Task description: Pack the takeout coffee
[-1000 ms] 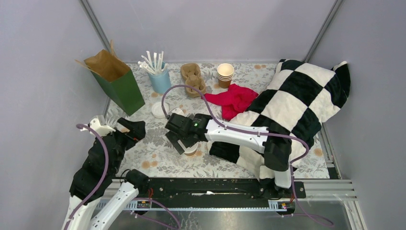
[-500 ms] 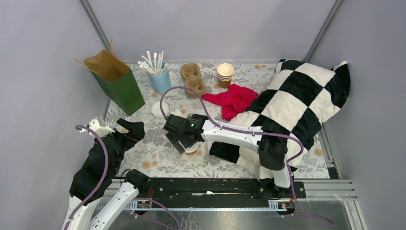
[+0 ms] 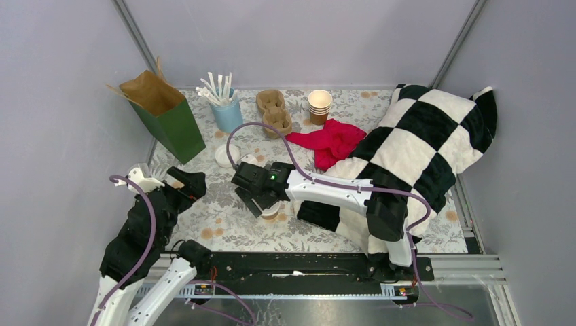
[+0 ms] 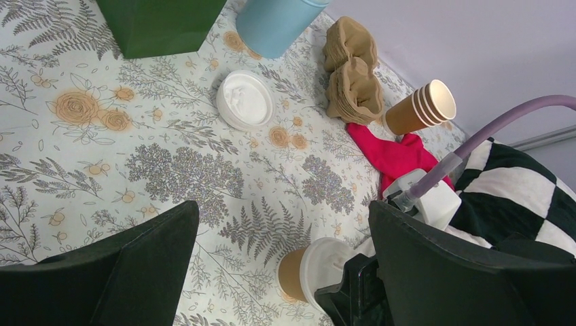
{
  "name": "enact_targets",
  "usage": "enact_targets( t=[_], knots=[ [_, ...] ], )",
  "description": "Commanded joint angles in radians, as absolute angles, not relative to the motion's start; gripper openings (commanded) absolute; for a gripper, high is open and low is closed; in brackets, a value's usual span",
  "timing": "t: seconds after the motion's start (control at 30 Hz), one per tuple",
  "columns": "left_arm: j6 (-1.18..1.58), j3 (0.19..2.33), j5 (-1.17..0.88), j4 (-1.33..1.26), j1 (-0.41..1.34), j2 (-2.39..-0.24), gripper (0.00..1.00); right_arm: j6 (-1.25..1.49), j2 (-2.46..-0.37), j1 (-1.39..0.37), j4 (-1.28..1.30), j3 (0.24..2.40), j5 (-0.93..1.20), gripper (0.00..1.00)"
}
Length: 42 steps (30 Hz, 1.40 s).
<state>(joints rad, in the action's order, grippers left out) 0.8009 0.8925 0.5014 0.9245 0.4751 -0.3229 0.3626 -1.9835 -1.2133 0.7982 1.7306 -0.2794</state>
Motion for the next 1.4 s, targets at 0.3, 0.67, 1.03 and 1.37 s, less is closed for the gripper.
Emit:
enact_targets(
  t=[0.3, 0.67, 1.03, 1.37],
  knots=[
    [0.784, 0.89, 0.494, 0.877, 0.475, -0.338, 0.99, 0.313, -1.937, -1.09, 0.682, 1.691, -0.375, 0.82],
    [0.779, 0.885, 0.487, 0.868, 0.475, -0.337, 0.99, 0.199, -2.055, -0.796, 0.616, 1.778, -0.35, 0.82],
    [0.776, 0.881, 0.483, 0.863, 0.475, -0.342, 0.99, 0.186, -2.098, -0.721, 0.62, 1.821, -0.316, 0.83],
    [0.775, 0.878, 0.479, 0.861, 0.476, -0.353, 0.99, 0.176, -2.035, -0.723, 0.714, 1.891, -0.274, 1.0]
  ],
)
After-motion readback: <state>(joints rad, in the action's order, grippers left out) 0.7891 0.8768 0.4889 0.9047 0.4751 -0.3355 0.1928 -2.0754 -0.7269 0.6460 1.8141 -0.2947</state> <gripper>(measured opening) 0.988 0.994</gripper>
